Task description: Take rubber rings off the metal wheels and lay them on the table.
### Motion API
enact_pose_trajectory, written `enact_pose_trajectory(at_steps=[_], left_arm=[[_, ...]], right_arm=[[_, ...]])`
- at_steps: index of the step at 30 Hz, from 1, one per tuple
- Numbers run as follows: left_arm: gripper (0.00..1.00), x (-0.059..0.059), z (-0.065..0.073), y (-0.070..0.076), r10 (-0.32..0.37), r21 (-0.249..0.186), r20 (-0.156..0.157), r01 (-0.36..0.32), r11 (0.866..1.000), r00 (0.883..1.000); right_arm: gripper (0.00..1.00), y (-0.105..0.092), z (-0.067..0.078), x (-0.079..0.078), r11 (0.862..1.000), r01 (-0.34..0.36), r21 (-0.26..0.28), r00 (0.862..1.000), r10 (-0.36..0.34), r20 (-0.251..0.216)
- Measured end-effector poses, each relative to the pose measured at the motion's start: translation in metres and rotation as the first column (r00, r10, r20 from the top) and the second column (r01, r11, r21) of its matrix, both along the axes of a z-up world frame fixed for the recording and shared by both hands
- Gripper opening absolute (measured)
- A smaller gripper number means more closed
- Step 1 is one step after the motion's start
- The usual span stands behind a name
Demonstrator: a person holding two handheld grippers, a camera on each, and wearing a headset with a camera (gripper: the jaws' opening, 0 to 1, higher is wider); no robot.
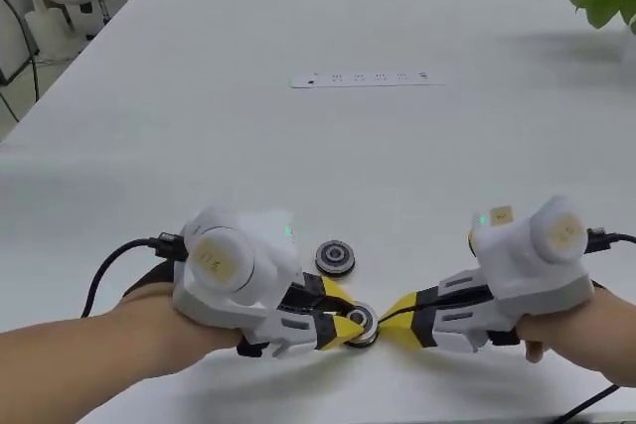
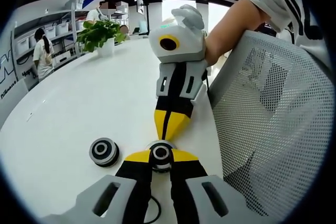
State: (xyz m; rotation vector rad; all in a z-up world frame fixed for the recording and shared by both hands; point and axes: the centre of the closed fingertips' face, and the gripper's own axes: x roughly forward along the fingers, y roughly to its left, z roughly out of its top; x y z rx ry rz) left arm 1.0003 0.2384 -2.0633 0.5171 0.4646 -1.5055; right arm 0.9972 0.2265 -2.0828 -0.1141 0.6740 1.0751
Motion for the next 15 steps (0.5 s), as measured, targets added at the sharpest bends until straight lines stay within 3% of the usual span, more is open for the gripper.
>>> enact_pose_trajectory(at_steps=[5,15], left_arm=[[0.07,-0.0002,-0.0002,0.0001,0.002,0.001,-0.002,-0.002,1.0,1.0],[0.07,-0.0002,-0.0003,-0.0004,0.004,0.001,-0.001,-0.004,1.0,1.0]], right_arm=[[0.0,-0.0037,0.0051,0.0083,0.998,0.048,0.034,0.999,-0.048,-0.008],[0.0,-0.0024,0.0081,0.0102,0.995,0.073,0.066,0.997,-0.072,-0.024]])
